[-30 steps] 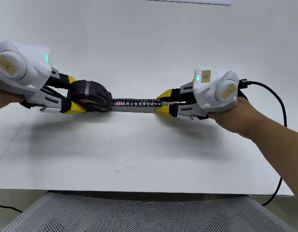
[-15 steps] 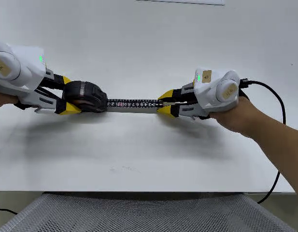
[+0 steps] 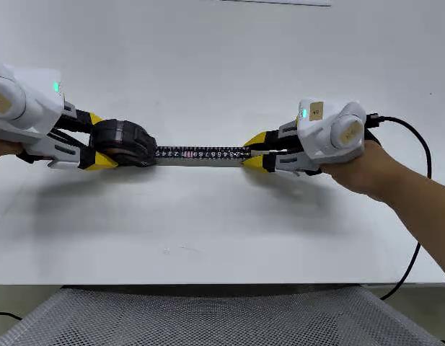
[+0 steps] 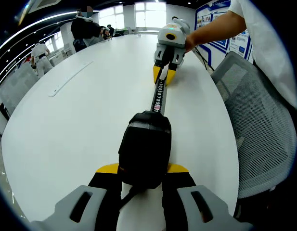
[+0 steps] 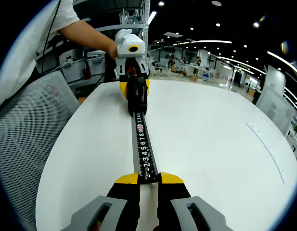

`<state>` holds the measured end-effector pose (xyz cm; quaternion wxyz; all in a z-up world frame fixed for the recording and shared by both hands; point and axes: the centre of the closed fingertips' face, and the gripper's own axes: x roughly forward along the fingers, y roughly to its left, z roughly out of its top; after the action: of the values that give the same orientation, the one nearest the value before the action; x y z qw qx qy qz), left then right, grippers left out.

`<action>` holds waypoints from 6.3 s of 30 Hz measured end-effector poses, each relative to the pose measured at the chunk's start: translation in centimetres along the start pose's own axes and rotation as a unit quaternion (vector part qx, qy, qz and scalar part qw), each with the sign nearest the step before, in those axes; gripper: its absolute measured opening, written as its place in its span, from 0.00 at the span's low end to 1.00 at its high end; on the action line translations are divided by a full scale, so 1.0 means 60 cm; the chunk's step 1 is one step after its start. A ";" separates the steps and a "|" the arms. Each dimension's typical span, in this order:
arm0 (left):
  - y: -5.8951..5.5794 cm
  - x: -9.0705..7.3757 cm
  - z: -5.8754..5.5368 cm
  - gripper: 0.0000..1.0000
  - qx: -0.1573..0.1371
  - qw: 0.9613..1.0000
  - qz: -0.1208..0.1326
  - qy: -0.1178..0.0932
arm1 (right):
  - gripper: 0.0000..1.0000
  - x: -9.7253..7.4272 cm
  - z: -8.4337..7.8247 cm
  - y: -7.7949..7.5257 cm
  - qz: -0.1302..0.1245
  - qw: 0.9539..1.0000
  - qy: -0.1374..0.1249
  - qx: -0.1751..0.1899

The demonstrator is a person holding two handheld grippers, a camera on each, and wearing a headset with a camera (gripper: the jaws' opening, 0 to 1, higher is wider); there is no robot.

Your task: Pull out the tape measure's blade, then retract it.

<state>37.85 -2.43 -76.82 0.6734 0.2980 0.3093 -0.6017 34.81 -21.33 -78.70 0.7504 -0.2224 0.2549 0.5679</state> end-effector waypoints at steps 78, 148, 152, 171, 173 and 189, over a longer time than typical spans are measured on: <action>0.000 0.002 0.000 0.27 0.000 1.000 0.004 0.003 | 0.09 -0.116 -0.101 -0.026 -0.020 0.997 0.079 0.010; -0.010 -0.048 0.004 0.61 -0.164 0.980 0.094 -0.059 | 0.55 -0.146 -0.071 0.001 -0.102 0.983 0.046 0.145; -0.013 -0.060 0.003 0.63 -0.181 0.975 0.110 -0.072 | 0.59 -0.151 -0.069 0.006 -0.117 0.980 0.042 0.154; -0.066 -0.095 -0.016 0.70 -0.225 0.955 0.165 -0.097 | 0.68 -0.169 -0.065 0.054 -0.152 0.972 0.025 0.176; -0.072 -0.098 -0.018 0.71 -0.222 0.956 0.168 -0.097 | 0.69 -0.170 -0.063 0.059 -0.155 0.971 0.024 0.178; -0.103 -0.099 -0.027 0.78 -0.240 0.941 0.206 -0.120 | 0.77 -0.170 -0.074 0.096 -0.159 0.969 0.026 0.189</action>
<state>31.08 1.90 -73.42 0.8664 0.1104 0.2936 -0.3885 26.39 -30.14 -75.90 0.8527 -0.1285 0.3381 0.3769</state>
